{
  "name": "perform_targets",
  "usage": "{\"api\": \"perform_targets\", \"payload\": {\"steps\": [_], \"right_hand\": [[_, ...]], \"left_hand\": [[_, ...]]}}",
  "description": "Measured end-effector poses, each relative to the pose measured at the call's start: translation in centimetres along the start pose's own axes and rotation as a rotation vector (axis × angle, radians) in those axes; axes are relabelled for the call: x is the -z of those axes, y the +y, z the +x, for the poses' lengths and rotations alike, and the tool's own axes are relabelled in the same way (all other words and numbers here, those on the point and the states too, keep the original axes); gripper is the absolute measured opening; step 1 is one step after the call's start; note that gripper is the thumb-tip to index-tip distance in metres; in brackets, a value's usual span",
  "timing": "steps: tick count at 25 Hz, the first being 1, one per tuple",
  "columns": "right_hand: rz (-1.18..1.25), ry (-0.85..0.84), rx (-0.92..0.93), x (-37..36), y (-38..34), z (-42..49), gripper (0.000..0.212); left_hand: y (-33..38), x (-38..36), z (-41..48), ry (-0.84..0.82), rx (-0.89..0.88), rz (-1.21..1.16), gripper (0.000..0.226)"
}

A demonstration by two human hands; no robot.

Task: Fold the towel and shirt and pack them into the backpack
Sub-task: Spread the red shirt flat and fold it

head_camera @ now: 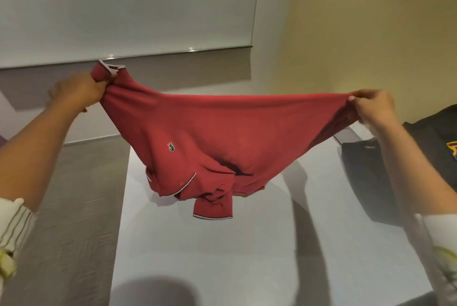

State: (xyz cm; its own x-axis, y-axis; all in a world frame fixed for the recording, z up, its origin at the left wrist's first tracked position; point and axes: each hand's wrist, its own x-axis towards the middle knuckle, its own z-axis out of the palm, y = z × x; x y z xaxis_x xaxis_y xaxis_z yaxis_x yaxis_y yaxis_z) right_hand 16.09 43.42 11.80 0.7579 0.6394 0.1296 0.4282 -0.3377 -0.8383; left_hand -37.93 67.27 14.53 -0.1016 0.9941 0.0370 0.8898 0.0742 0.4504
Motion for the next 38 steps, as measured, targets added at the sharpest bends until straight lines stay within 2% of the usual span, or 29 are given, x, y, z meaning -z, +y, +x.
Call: {"api": "perform_targets", "payload": {"steps": [3,5,9,10,12,14,16,20,28,32,35,38], "right_hand": [[0.219,-0.022,-0.028,2.1,-5.1,0.6,0.018],[0.324,-0.005,-0.001,3.7,-8.1,1.4,0.022],[0.448,0.050,0.080,6.3,-12.0,4.5,0.017],[0.446,0.057,0.084,6.2,-12.4,5.6,0.017],[0.386,0.059,0.068,4.9,-12.3,7.6,0.021],[0.327,0.006,-0.005,2.5,-11.0,9.7,0.026],[0.354,-0.068,-0.108,0.0,-8.9,11.8,0.027],[0.481,0.014,-0.170,-2.6,-7.6,14.6,0.023],[0.570,0.136,-0.013,0.2,-10.1,13.4,0.025],[0.600,0.134,0.037,2.4,-8.3,9.1,0.025],[0.608,0.098,-0.008,3.3,-3.4,5.9,0.021],[0.506,0.039,-0.094,2.3,3.0,1.7,0.018]], "left_hand": [[1.7,3.5,0.4,-0.106,0.044,-0.467,0.062],[3.2,5.7,0.9,-0.128,0.033,-0.645,0.066],[5.4,8.6,3.6,-0.006,-0.023,-0.861,0.084],[6.4,8.8,3.9,0.022,-0.041,-0.901,0.082],[8.3,7.9,4.6,0.052,-0.047,-0.992,0.065],[9.8,6.1,5.4,0.008,0.036,-1.064,0.053],[10.8,3.8,6.7,-0.072,0.135,-1.173,0.055],[13.0,1.7,9.4,-0.100,0.150,-1.333,0.055],[14.9,5.8,6.8,0.033,-0.086,-1.463,0.046],[11.8,7.9,0.1,0.073,-0.209,-1.351,0.049],[6.1,7.1,-6.4,-0.061,-0.335,-1.103,0.049],[-0.4,2.4,-13.7,-0.234,-0.232,-0.943,0.028]]}}
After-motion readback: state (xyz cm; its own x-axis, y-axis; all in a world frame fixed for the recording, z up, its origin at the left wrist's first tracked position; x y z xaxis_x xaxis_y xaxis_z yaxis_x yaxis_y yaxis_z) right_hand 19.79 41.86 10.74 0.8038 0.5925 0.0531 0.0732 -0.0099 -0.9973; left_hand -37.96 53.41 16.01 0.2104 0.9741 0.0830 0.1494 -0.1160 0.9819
